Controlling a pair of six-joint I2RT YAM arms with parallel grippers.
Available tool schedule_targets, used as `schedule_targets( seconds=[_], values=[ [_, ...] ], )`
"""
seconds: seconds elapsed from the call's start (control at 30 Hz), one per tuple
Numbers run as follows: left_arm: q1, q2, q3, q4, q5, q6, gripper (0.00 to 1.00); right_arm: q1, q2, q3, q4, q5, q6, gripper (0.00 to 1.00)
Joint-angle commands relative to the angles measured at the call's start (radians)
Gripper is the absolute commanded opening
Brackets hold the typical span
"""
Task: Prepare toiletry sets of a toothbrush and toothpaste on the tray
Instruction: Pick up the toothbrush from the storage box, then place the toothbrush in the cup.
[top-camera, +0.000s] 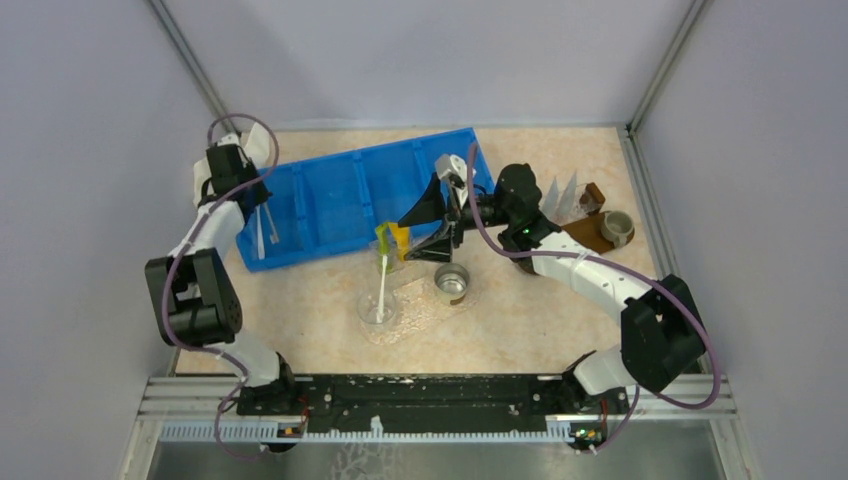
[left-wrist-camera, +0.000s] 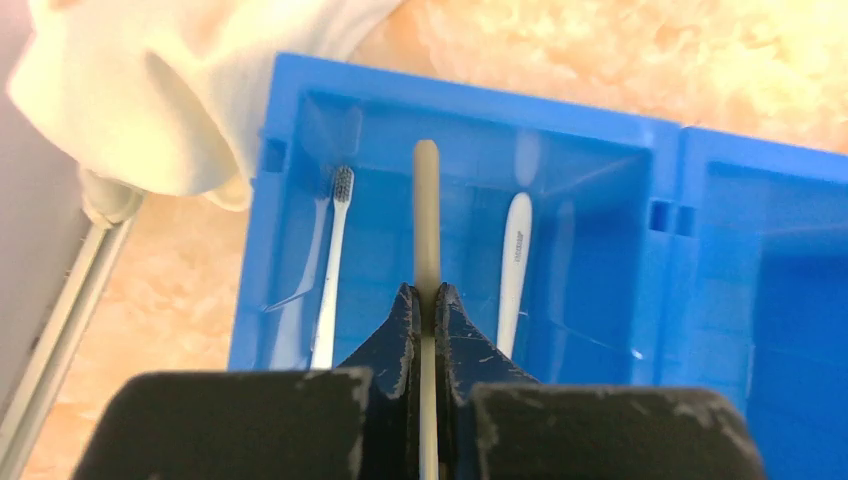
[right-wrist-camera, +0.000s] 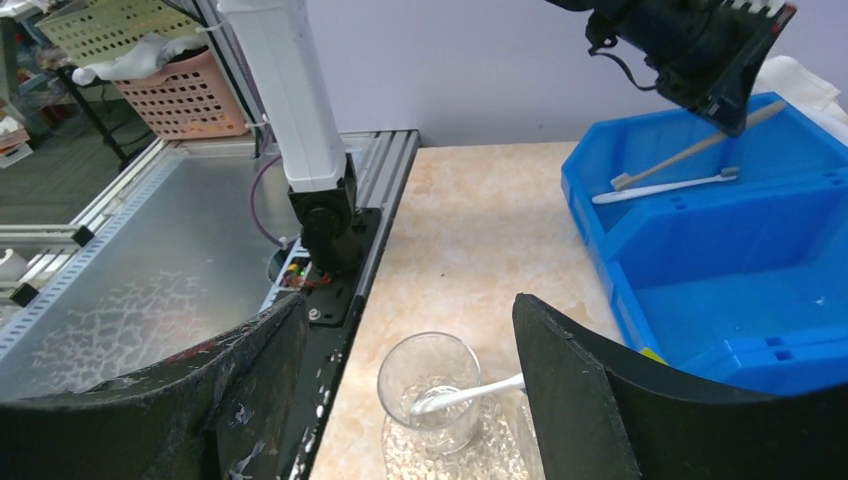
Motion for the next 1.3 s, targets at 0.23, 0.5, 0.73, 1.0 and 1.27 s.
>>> schedule_targets(
  seconds=[0.23, 0.5, 0.73, 1.0, 1.27],
  values=[
    [0.002, -0.384, -0.082, -0.008, 0.24, -0.108, 0.0, 0.004, -0.095, 0.01, 0.04, -0.224, -0.071, 0.75],
    [-0.039, -0.664, -0.182, -0.004, 0.679, -0.286, 0.0, -0.01, -0.274, 0.248, -1.158, 0.078, -1.128, 0.77],
    [-0.258, -0.736, -0.237, 0.041, 0.782, -0.378, 0.0, -0.01, -0.385, 0.209, -1.405, 0.128, -1.442, 0.76],
    [-0.483, -0.693, -0.237, 0.119, 0.824, -0.471, 0.0, 0.006, -0.359, 0.357, -1.747, 0.195, -1.798, 0.73],
    [-0.702, -0.538, -0.115, 0.07, 0.804, -0.469, 0.0, 0.125, -0.257, 0.555, -1.829, 0.318, -1.839, 0.74]
  ],
)
